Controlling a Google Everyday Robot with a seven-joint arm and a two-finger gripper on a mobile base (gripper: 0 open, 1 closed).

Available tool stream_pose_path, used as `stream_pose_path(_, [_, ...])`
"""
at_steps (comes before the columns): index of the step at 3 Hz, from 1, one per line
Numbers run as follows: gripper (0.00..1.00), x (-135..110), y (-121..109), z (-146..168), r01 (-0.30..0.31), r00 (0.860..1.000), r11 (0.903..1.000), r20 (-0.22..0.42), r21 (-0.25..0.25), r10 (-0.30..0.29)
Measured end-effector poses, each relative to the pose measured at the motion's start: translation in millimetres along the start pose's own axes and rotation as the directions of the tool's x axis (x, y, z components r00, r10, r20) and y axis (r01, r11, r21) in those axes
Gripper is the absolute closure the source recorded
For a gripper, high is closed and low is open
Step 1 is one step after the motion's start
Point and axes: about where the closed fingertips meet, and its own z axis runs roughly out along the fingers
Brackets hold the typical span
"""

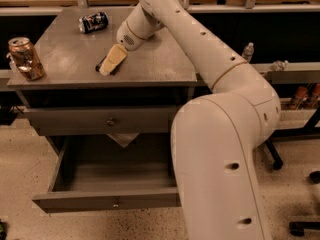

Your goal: Place rxbar blueberry into middle drawer

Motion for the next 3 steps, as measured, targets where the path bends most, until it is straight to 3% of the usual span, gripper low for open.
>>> stream_pose_path(2, [0.41,7.7,-0.5,33.1,-0.018,1.0,0.9984,-0.014,-0.053,0.018])
stream_pose_path(3, [0.64,3.9,-1.0,28.9,-0.019,1.0,0.9984,-0.015,-0.054,0.018])
